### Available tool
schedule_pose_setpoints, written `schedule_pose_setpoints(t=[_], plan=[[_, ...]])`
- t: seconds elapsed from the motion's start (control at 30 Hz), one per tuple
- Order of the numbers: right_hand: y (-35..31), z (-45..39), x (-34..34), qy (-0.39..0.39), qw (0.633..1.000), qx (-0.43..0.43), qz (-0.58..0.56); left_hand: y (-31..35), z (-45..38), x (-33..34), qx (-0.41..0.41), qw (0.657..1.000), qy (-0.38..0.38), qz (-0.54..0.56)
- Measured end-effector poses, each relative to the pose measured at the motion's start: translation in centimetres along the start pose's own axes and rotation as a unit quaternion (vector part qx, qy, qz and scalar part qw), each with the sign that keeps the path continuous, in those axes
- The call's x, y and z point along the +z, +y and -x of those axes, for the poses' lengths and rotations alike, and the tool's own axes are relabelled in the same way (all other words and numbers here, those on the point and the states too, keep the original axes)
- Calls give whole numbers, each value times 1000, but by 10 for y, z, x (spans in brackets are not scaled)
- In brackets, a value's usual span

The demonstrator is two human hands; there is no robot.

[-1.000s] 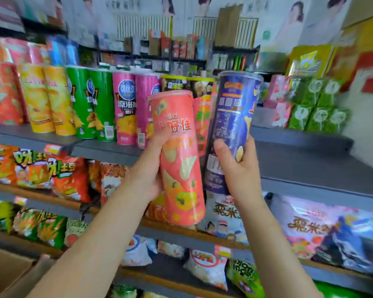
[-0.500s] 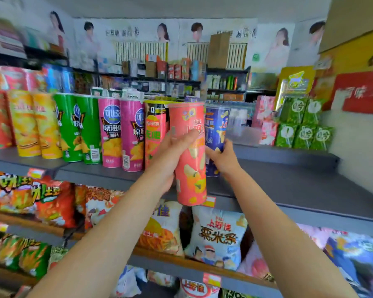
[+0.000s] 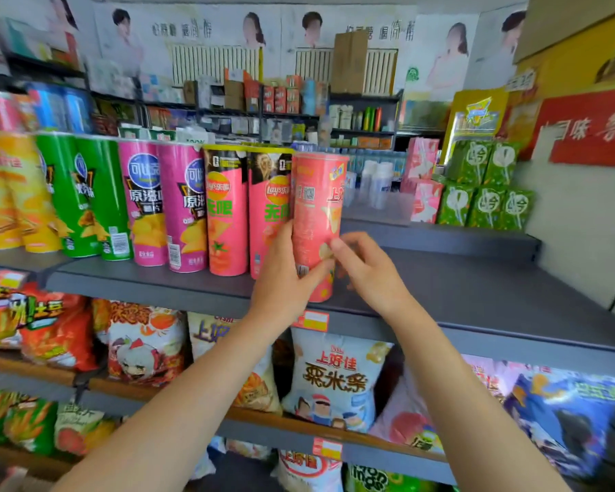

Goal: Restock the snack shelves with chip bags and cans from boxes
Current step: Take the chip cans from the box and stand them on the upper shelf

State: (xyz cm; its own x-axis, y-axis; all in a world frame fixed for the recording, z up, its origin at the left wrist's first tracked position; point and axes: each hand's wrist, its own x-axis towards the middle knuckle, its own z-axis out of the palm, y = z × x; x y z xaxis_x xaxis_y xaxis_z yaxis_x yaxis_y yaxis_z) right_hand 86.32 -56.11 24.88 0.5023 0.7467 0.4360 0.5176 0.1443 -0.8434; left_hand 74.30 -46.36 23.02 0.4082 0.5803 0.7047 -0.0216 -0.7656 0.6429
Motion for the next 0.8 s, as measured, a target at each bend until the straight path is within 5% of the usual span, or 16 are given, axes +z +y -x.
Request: schedule_pose_setpoints(t=[0.13,0.3,0.43,0.53,0.63,0.73,0.8], plan=[[15,-1,8,-26,995,-10,96,-21,19,-10,-22,993,2,-118],[10,3,20,82,990,-22,114,-24,14,-18,-20,997,1,-80],[-14,41,49,117,985,-123,7,-25,37,-44,-44,993,105,5],[-19,70,100,14,986,-155,-53,-62,71,-83,-83,986,144,8],[1,84,173,-109,986,-108,-66,-131,122,-134,-222,969,86,-69],[37,95,259,-217,975,-20,-32,-207,196,-198,-425,895,5,-132],[64,108,318,-281,959,24,-1,-249,254,-241,-525,841,17,-135]])
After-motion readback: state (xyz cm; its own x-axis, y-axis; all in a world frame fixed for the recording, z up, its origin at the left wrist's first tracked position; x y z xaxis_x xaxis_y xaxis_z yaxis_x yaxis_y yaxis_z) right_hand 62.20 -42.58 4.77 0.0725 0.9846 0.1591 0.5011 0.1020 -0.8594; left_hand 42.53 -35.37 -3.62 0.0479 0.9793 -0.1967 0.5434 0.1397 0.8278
